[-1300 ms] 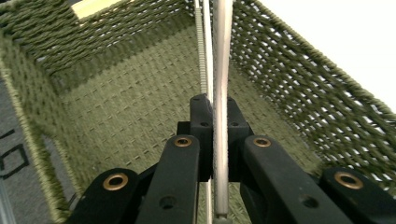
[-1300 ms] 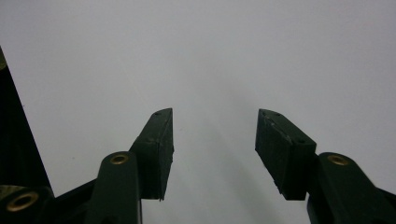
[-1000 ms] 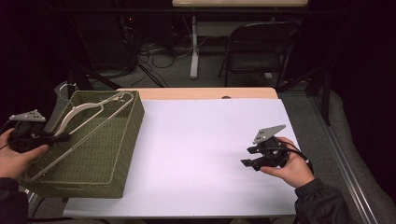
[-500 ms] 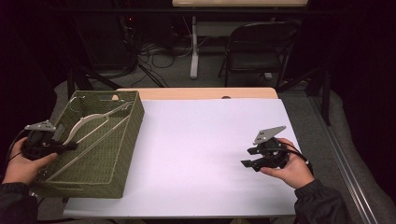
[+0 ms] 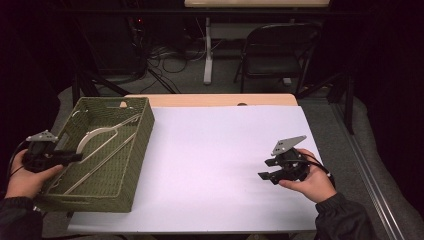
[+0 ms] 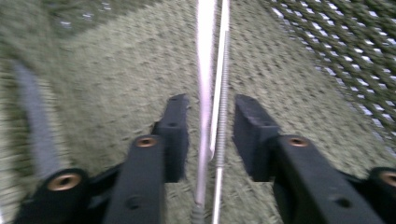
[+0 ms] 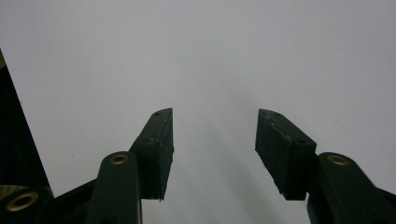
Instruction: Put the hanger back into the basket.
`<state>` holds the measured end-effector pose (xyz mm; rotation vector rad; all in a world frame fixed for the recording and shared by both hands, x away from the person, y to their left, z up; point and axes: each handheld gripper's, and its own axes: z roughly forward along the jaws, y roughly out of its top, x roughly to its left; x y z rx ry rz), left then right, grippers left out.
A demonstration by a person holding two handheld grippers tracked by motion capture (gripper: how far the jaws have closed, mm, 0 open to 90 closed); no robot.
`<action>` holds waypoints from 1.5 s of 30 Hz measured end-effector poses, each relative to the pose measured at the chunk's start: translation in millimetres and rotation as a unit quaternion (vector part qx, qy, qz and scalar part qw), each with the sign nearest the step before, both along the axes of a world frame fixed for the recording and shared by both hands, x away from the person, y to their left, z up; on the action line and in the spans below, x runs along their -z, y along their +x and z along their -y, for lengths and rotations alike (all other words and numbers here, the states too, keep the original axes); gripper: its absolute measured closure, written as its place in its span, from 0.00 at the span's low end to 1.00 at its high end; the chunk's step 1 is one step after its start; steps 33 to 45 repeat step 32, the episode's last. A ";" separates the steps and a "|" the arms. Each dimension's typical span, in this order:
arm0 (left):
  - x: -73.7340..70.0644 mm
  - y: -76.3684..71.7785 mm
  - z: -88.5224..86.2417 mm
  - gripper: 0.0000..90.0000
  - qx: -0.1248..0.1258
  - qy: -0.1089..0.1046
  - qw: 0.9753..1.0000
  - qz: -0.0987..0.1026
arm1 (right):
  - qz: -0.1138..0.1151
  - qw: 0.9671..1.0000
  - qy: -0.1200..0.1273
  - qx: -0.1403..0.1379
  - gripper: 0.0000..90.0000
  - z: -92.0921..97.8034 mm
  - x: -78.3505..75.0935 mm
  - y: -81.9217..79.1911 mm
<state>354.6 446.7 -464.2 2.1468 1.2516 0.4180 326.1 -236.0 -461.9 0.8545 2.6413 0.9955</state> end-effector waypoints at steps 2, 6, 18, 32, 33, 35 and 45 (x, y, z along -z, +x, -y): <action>-5.1 -2.3 -3.2 0.66 -0.013 0.004 1.000 0.005 | 0.000 1.000 0.000 0.000 0.52 0.0 -0.2 0.0; -13.7 -8.7 -8.0 0.56 -0.044 0.007 0.999 0.021 | -0.004 1.000 -0.008 -0.003 0.52 0.4 -2.7 -0.5; -33.4 -45.3 11.8 0.48 -0.056 -0.032 0.997 0.036 | 0.004 1.000 -0.013 0.007 0.51 5.0 -5.1 -4.8; -29.4 -115.4 120.9 0.43 0.046 -0.067 0.992 0.094 | 0.014 0.996 0.033 0.082 0.49 43.7 12.7 -34.7; -29.4 -115.4 120.9 0.43 0.046 -0.067 0.992 0.094 | 0.014 0.996 0.033 0.082 0.49 43.7 12.7 -34.7; -29.4 -115.4 120.9 0.43 0.046 -0.067 0.992 0.094 | 0.014 0.996 0.033 0.082 0.49 43.7 12.7 -34.7; -29.4 -115.4 120.9 0.43 0.046 -0.067 0.992 0.094 | 0.014 0.996 0.033 0.082 0.49 43.7 12.7 -34.7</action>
